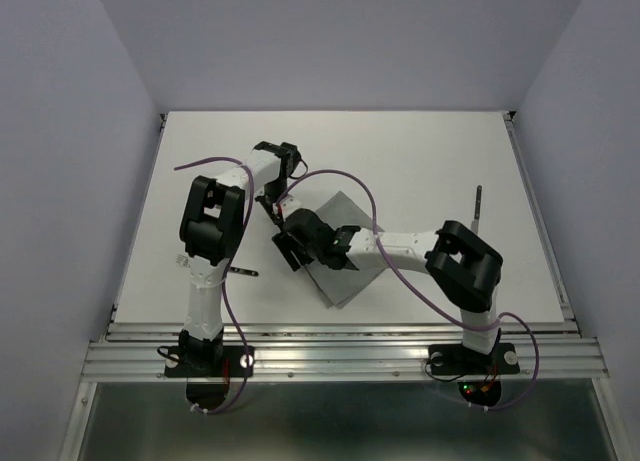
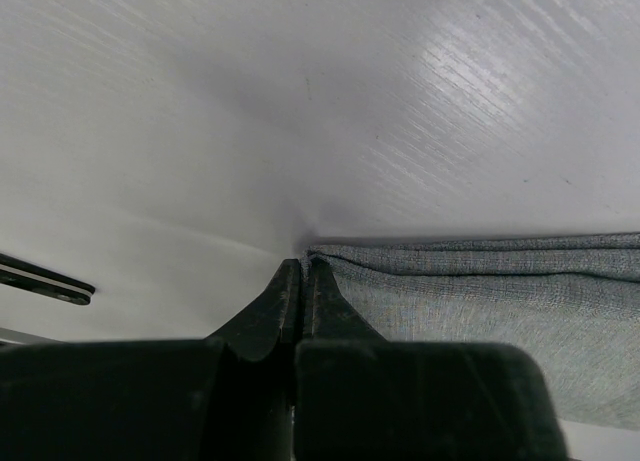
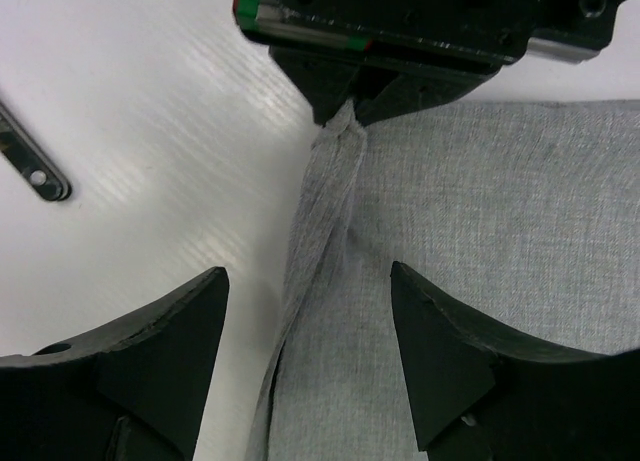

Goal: Fold the napkin into a case and place the utensils inside
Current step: Fold the lower triangle-folded napkin at the center of the board.

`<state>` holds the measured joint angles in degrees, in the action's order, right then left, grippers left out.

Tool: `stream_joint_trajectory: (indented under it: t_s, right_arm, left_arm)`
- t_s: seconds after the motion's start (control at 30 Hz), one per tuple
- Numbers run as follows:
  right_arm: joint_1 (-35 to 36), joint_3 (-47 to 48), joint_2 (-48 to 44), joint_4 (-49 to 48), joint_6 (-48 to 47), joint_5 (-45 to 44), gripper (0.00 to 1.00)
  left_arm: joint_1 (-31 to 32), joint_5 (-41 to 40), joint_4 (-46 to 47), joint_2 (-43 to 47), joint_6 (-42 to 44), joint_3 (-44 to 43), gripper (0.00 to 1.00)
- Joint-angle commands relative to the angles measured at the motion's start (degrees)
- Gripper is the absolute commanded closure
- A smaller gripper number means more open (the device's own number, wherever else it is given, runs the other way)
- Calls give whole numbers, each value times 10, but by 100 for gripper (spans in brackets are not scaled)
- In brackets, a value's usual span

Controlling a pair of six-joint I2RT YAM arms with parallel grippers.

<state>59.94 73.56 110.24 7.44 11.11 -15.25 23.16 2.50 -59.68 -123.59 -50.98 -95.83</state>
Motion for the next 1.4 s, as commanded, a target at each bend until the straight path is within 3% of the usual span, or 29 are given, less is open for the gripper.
stream_joint_trajectory:
  t_s: [0.0, 0.3, 0.6, 0.7, 0.77, 0.8, 0.9, 1.1, 1.3, 1.33, 1.37]
  right_arm:
    - [6, -3, 15, -103, -35, -51, 29]
    - [6, -11, 56, -170, -56, -81, 34]
    - [6, -12, 86, -193, -44, -103, 45]
    - [6, -9, 96, -203, -37, -116, 54]
    - [6, -7, 98, -204, -29, -120, 65]
    - [6, -6, 100, -205, -28, -119, 76]
    - [6, -6, 95, -205, -19, -111, 97]
    - [-15, -29, 64, -209, 10, -12, 99]
    - [-37, -40, 48, -212, 27, 71, 99]
    - [-37, -40, 48, -212, 29, 77, 99]
    - [-43, -41, 48, -212, 35, 80, 99]
  left_arm:
    - [2, -7, -25, 41, -4, -2, 100]
    - [0, 0, -18, 54, 1, 7, 100]
    - [-2, 7, -13, 56, 5, 16, 100]
    - [-2, 13, -11, 56, 7, 20, 100]
    - [-2, 14, -10, 56, 8, 23, 100]
    - [-2, 14, -7, 56, 9, 25, 100]
    - [-2, 15, -4, 57, 19, 29, 100]
    - [-5, 54, 74, 95, 54, 73, 100]
    - [-8, 103, 151, 143, 67, 114, 86]
    - [-9, 109, 158, 148, 67, 119, 73]
    - [-10, 112, 163, 150, 68, 123, 69]
